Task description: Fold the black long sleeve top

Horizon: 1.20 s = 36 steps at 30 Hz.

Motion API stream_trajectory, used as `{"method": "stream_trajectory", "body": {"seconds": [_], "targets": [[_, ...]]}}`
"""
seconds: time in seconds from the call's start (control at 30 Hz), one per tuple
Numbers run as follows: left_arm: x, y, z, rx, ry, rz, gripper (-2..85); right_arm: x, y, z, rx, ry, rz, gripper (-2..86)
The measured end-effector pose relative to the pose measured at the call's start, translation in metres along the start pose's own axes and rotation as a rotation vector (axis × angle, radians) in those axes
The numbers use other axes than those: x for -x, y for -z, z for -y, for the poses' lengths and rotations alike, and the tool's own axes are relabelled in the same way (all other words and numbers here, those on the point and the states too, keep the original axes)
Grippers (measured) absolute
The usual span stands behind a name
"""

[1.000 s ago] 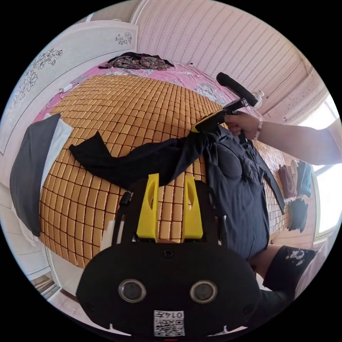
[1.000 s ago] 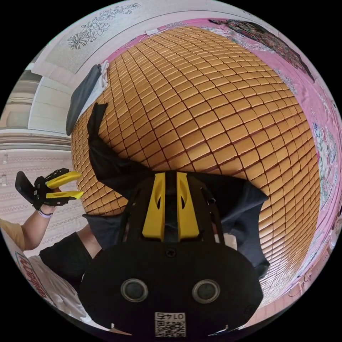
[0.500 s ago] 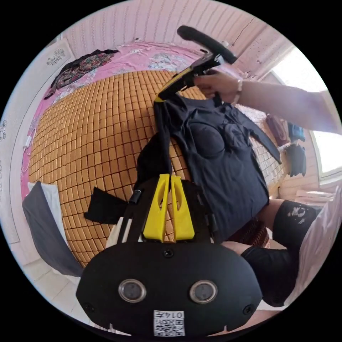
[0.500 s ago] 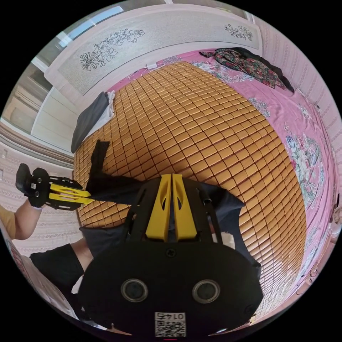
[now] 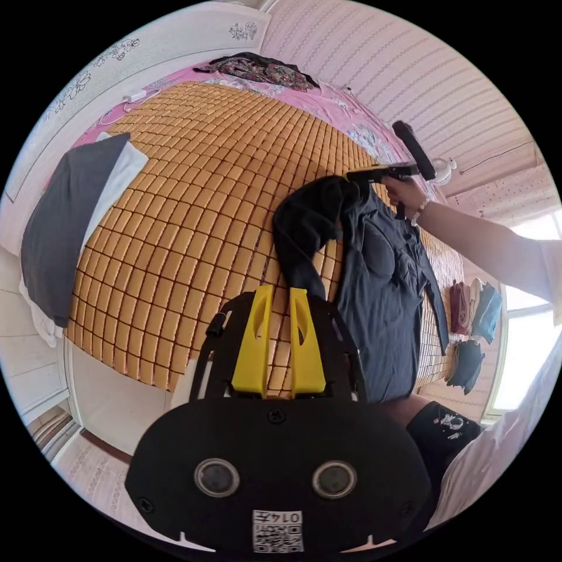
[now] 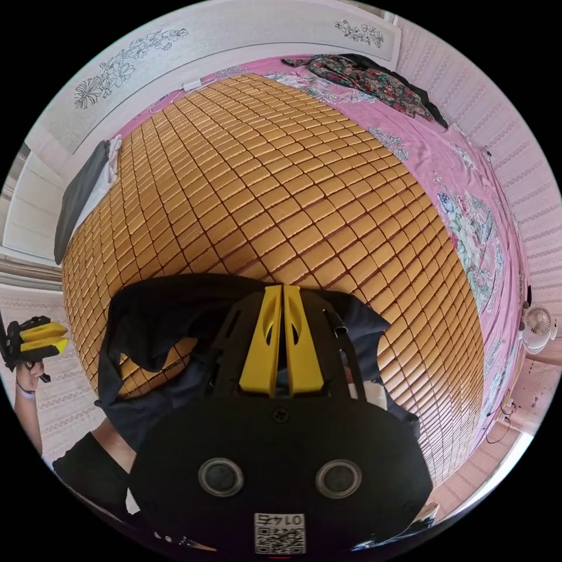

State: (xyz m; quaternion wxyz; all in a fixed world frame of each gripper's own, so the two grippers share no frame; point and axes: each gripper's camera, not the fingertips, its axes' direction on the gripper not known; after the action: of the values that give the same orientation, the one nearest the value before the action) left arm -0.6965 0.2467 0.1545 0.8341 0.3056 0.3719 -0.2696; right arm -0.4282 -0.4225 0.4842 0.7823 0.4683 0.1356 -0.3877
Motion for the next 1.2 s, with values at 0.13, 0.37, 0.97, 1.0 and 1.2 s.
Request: {"method": "stream_trajectory", "body": {"seconds": [0.13,0.37,0.97,1.0,1.2], "targets": [[-0.040,-0.037,-0.010,0.108,-0.059,-0.014,7.5,0.020,-0.005,-0.001,-0.001,0.054,-0.074,-0.4],[-0.031,-0.022,0.001,0.142,-0.111,0.028,3.0,0.033,-0.007,0.000,0.013,0.084,-0.084,-0.4],[0.062,0.051,0.022,-0.056,0.068,0.203,8.3,0.056,0.011,-0.007,-0.017,0.076,-0.123,-0.3],[0.048,0.040,0.032,-0.031,0.024,0.292,7.8,0.058,0.013,-0.007,-0.015,0.078,-0.134,-0.3],[0.082,0.029,0.046,0.020,0.145,0.216,-0.2,0.065,0.028,-0.005,0.004,0.099,-0.181,-0.7]]}}
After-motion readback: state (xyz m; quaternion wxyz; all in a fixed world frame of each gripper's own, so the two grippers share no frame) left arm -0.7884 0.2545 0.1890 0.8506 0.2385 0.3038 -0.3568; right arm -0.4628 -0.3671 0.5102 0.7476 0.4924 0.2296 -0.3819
